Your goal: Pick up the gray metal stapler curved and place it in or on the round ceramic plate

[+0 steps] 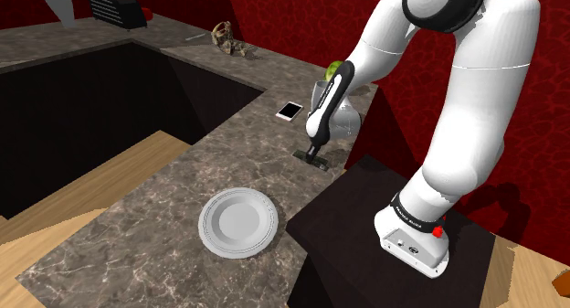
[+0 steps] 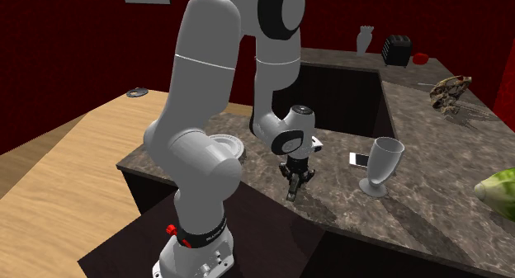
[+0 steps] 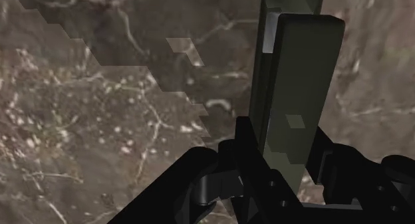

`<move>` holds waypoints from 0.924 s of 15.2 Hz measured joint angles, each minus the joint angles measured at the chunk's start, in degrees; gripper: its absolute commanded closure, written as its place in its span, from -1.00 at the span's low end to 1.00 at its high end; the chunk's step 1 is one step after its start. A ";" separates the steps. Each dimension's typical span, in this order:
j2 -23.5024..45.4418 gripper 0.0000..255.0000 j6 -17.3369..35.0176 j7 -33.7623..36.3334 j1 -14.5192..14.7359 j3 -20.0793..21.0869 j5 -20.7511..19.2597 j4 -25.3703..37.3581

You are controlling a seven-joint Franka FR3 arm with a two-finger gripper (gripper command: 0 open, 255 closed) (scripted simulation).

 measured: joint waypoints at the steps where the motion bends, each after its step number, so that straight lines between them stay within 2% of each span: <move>1: 0.00 1.00 0.00 0.00 0.00 0.00 0.00 0.00; 7: -5.38 1.00 -4.04 1.57 3.49 -3.87 -1.70 -1.50; 14: -13.01 1.00 -10.10 6.16 8.11 -9.84 -7.53 -3.10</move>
